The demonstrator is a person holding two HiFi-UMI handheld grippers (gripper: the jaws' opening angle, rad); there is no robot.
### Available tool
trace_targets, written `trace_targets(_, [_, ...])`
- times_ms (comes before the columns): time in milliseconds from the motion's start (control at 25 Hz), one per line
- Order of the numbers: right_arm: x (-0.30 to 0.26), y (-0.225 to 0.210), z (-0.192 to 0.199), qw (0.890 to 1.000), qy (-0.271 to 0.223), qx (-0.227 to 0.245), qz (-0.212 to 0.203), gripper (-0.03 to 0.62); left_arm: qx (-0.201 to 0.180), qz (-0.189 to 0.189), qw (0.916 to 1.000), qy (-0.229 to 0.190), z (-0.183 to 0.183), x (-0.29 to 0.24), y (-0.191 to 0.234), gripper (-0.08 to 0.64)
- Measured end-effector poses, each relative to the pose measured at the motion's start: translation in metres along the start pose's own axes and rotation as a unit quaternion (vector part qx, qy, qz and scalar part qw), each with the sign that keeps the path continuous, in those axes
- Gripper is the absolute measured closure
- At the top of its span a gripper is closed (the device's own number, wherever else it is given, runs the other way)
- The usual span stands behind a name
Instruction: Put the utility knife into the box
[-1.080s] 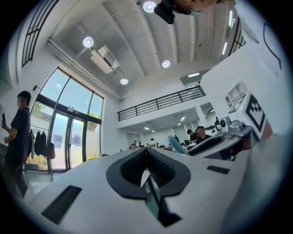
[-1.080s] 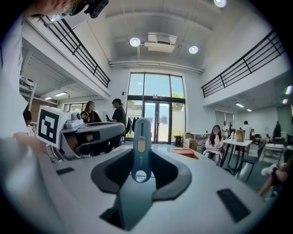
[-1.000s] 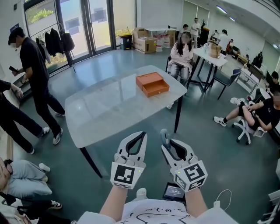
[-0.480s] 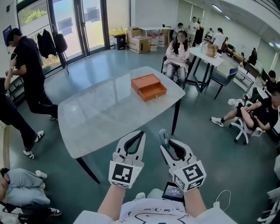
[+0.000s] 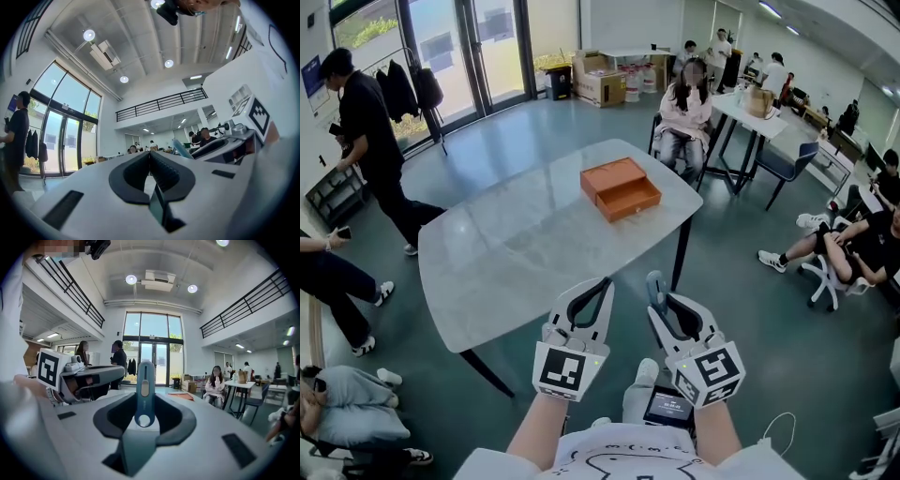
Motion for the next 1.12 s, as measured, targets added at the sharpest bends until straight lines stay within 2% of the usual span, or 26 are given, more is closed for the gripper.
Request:
trace_targets(560, [-0.073, -0.100, 0.011, 1.000, -0.001, -0.015, -0.022, 0.462, -0.009, -0.027, 0.9995, 0.016, 0.023, -0.106, 0.030, 0.545])
trace_targets(760, [-0.104, -0.143, 0.016, 0.999, 0.002, -0.015, -0.044, 0.462, 0.007, -0.049, 0.9985, 0.024, 0.034, -0.150, 0.039, 0.545])
trace_targets(1120, [-0.148, -0.212, 0.027, 0.996, 0.013, -0.013, -0.087, 0.460, 0.007, -0.089, 0.9954, 0.035, 0.051, -0.217, 0.046, 0.545])
Point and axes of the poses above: the fingertips, and each gripper's own axes: x backward along the fingers, y to its left, z out of its underside, the point moved 9 cm from there along x, backward along the fingers, and after that the axes turned 6 degrees about x, right-handed, at the moved point
